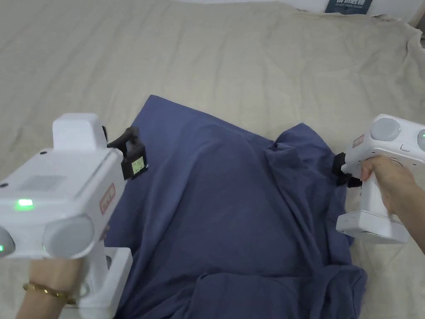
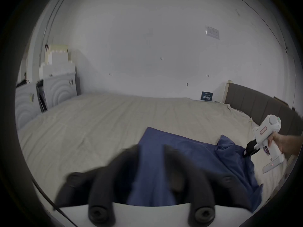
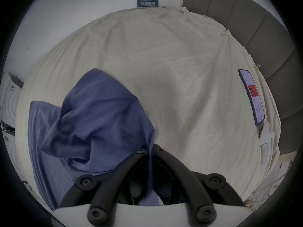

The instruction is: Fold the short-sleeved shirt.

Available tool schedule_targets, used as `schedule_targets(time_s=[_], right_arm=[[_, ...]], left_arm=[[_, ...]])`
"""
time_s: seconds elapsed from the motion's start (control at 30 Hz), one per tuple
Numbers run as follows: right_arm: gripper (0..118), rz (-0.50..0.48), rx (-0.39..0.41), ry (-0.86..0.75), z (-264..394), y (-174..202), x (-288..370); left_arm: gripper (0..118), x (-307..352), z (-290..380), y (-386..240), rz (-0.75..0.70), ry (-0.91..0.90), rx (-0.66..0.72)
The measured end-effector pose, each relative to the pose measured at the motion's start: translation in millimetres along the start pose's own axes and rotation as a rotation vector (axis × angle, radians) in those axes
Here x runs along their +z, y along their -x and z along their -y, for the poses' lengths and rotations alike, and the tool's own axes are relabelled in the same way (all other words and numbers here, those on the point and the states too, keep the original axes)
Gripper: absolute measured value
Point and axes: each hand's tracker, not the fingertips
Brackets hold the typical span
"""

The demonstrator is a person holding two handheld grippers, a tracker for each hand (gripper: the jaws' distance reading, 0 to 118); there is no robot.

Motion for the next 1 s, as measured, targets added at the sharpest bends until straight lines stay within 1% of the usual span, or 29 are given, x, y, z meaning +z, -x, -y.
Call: schedule_targets(time_s=[0.07, 0.1, 0.13, 0.17, 0.23, 0.3, 0.37, 0.47, 0.5, 0.63, 0.67, 0.7, 0.73, 0.77, 0.8, 0.9, 0.97, 1.0], right_arm=[[1, -0.007, 0.019, -0.019, -2, -2, 8], [1, -0.006, 0.027, -0.032, -2, -2, 13], [1, -0.006, 0.034, -0.038, -2, -2, 16], [1, -0.015, 0.048, -0.040, -4, -2, 19], [1, -0.028, 0.065, -0.052, -5, -3, 24], [1, -0.042, 0.083, -0.058, -5, -3, 28], [1, -0.059, 0.103, -0.062, -8, -5, 29], [1, -0.076, 0.148, -0.068, -10, -6, 33], [1, -0.085, 0.161, -0.069, -11, -8, 34], [1, -0.107, 0.189, -0.078, -13, -12, 35], [1, -0.116, 0.198, -0.083, -13, -14, 36], [1, -0.124, 0.205, -0.083, -13, -16, 36], [1, -0.132, 0.203, -0.081, -13, -16, 35], [1, -0.137, 0.207, -0.079, -13, -18, 34], [1, -0.140, 0.212, -0.076, -14, -19, 32], [1, -0.139, 0.215, -0.069, -16, -22, 24], [1, -0.141, 0.220, -0.067, -18, -24, 22], [1, -0.142, 0.224, -0.068, -17, -24, 21]], left_arm=[[95, -26, -20, 6, 0.047, 0.077, 0.036], [111, -40, -30, 8, 0.056, 0.113, 0.041], [118, -56, -42, 10, 0.085, 0.156, 0.043], [118, -73, -55, 14, 0.113, 0.192, 0.059], [118, -109, -74, 16, 0.101, 0.308, 0.094], [118, -146, -92, 16, 0.084, 0.411, 0.095], [118, -180, -105, 12, 0.031, 0.475, 0.052], [118, -223, -117, 5, -0.025, 0.525, -0.036], [118, -238, -118, 2, -0.038, 0.543, -0.047], [118, -296, -116, -6, -0.001, 0.639, -0.116], [116, -309, -112, -8, -0.012, 0.665, -0.152], [111, -319, -108, -10, -0.019, 0.682, -0.181], [105, -329, -103, -11, -0.025, 0.691, -0.212], [97, -340, -96, -12, -0.031, 0.692, -0.227], [92, -347, -92, -12, -0.040, 0.696, -0.232], [83, -365, -75, -11, -0.068, 0.721, -0.248], [74, -368, -67, -11, -0.080, 0.713, -0.286], [72, -368, -64, -9, -0.072, 0.706, -0.282]])
